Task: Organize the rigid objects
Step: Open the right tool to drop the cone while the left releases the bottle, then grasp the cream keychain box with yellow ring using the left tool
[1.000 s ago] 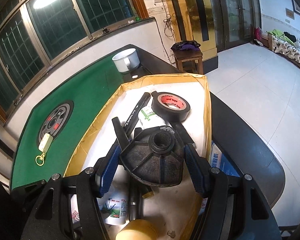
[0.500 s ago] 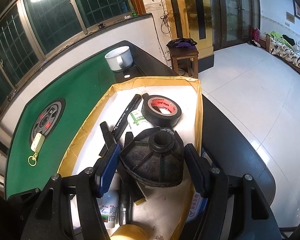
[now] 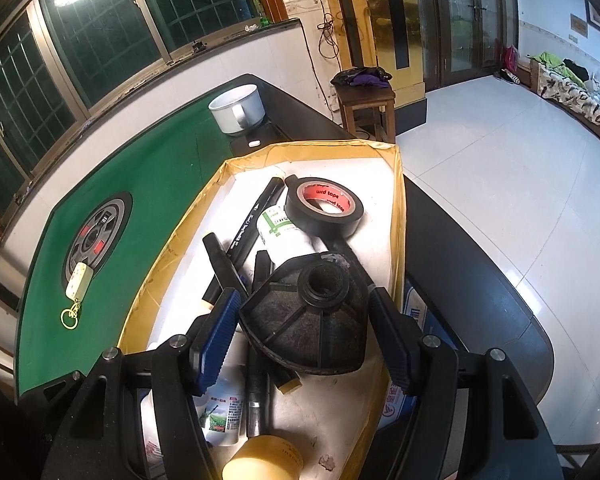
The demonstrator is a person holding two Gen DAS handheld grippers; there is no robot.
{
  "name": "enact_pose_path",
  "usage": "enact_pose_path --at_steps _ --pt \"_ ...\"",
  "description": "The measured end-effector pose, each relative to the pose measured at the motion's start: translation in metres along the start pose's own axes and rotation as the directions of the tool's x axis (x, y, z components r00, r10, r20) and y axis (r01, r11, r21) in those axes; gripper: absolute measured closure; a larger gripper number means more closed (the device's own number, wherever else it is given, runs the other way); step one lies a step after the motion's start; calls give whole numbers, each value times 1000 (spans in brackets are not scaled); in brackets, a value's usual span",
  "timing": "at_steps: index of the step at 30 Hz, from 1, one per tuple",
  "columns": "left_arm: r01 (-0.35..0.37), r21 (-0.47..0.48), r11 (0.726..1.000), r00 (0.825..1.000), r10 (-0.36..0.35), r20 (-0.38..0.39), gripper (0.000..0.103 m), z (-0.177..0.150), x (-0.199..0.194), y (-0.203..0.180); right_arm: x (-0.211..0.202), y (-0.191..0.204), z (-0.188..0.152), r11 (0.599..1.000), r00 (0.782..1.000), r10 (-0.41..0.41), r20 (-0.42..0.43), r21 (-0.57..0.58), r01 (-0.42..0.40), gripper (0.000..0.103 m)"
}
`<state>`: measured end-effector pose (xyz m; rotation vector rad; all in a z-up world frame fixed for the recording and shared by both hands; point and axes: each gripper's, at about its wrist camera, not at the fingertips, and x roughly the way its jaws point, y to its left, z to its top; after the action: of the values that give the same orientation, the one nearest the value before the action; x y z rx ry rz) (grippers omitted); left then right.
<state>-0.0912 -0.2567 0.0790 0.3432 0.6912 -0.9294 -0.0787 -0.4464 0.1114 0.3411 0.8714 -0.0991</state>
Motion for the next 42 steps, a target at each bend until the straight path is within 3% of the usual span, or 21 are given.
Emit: enact_pose_path --at_steps 13,24,33,42 --pt "-8 4 1000 1000 8 12 52 0 -6 -1 -16 2 -4 999 999 31 41 24 -32 40" --pt "-28 -35 999 999 30 42 52 0 -19 14 -24 12 -11 992 992 124 37 26 -125 40" --pt "-9 -61 998 998 12 61 52 -1 -26 22 -24 15 -14 970 971 238 22 54 -239 40" --pt "-18 -105 994 995 28 95 52 -4 -48 45 -43 31 -21 974 973 221 70 35 -224 40"
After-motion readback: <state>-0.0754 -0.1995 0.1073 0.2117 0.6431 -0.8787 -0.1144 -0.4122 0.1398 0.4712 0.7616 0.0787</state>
